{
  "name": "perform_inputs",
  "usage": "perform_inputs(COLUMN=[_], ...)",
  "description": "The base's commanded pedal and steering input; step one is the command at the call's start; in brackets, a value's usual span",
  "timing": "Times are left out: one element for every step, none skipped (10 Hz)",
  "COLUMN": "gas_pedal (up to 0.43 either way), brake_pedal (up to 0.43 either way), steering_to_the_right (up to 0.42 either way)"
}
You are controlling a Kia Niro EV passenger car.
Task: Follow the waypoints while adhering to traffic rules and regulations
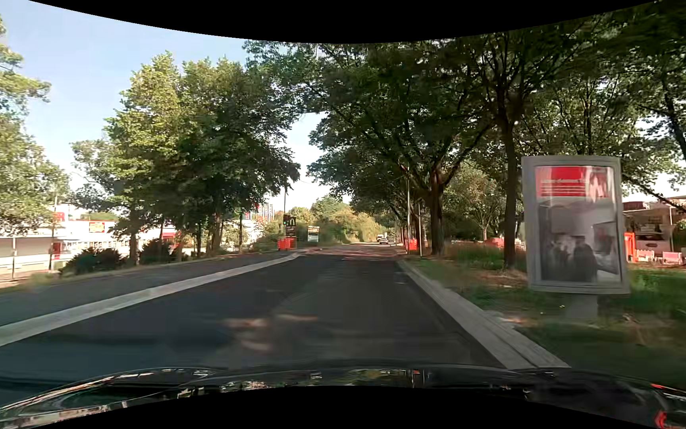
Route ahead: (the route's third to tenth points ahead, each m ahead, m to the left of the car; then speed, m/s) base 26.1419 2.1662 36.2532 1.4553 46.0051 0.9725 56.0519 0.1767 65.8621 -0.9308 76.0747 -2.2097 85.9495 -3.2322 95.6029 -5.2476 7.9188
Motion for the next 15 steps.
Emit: perform_inputs(gas_pedal=[0.110, 0.110, 0.110, 0.110, 0.110, 0.110, 0.110, 0.110, 0.098, 0.059, 0.020, 0.020, 0.000, 0.000, 0.000], brake_pedal=[0.000, 0.000, 0.000, 0.000, 0.000, 0.000, 0.000, 0.000, 0.000, 0.000, 0.000, 0.000, 0.000, 0.000, 0.000], steering_to_the_right=[0.024, 0.023, 0.023, 0.023, 0.022, 0.021, 0.019, 0.017, 0.016, 0.015, 0.013, 0.011, 0.011, 0.011, 0.010])
